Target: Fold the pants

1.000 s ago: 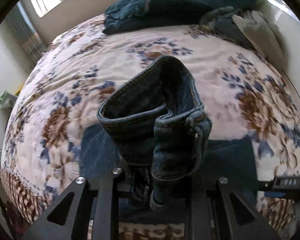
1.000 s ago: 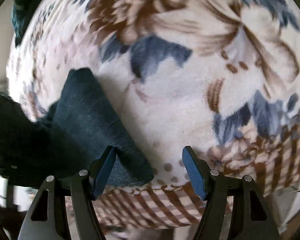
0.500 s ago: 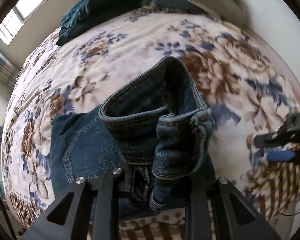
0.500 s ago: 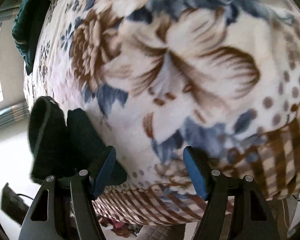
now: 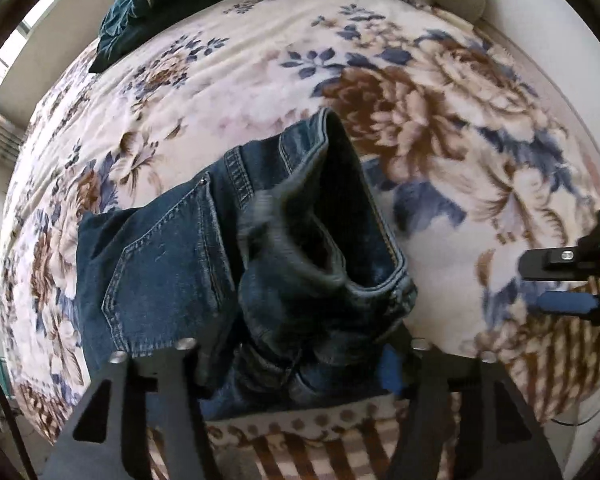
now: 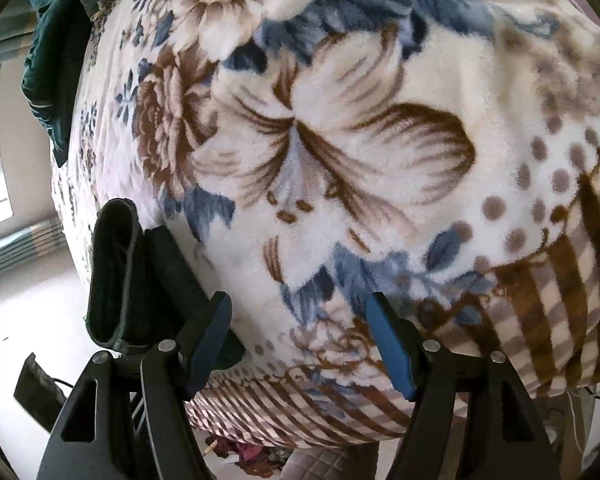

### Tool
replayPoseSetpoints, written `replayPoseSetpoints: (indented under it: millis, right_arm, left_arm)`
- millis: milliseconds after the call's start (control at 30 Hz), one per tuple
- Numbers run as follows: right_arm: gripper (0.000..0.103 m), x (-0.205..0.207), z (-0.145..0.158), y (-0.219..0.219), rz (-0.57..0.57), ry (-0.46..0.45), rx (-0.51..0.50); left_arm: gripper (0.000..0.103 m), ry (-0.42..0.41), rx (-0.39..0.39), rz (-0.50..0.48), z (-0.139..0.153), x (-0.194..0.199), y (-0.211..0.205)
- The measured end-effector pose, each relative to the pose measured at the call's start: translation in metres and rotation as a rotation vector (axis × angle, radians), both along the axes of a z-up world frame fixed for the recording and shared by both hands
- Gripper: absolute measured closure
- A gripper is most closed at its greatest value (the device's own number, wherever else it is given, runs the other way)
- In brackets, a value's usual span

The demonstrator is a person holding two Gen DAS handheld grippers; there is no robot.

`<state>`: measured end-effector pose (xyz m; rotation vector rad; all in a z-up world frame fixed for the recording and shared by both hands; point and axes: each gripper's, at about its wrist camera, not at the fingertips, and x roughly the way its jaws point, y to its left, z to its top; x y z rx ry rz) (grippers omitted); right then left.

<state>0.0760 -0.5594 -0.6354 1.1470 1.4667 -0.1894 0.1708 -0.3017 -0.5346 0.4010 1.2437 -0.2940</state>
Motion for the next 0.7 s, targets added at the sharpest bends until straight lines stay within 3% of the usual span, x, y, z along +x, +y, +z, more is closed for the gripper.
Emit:
replayPoseSetpoints:
  millis: [67, 133, 200, 333, 400, 500, 633, 700]
  right_arm:
    - [0.031, 0.01, 0.007, 0.004, 0.02, -0.01, -0.023]
    - [0.029, 0.02, 0.016, 0.009, 0.051, -0.027, -0.046]
    - [0.023, 0.031, 0.027, 0.016, 0.07, -0.062, -0.044]
    - [0.021, 0.059, 0.038, 0.04, 0.114, -0.119, -0.024]
    - [0.019, 0.075, 0.035, 0.059, 0.149, -0.131, -0.003]
    - [0.019, 0.091, 0.022, 0.088, 0.193, -0.111, 0.019]
    - [0.019, 0.099, -0.002, 0.118, 0.22, -0.054, 0.086]
    - [0.042, 0.097, -0.013, 0.131, 0.23, -0.014, 0.055]
  left_arm:
    - [0.021, 0.021, -0.051, 0.02, 0.014, 0.0, 0.007]
    - [0.009, 0.036, -0.127, 0.054, 0.032, 0.002, 0.022]
    - [0.002, 0.001, -0.18, 0.096, 0.048, 0.004, 0.042]
    - [0.001, -0.009, -0.185, 0.216, 0.056, 0.012, 0.097]
    - [0.001, -0.009, -0.144, 0.298, 0.051, 0.021, 0.131]
    - [0.001, 0.013, -0.083, 0.427, 0.034, 0.039, 0.186]
    - [0.001, 0.058, -0.088, 0.553, 0.012, 0.057, 0.24]
    - [0.001, 0.089, -0.125, 0.581, 0.002, 0.062, 0.254]
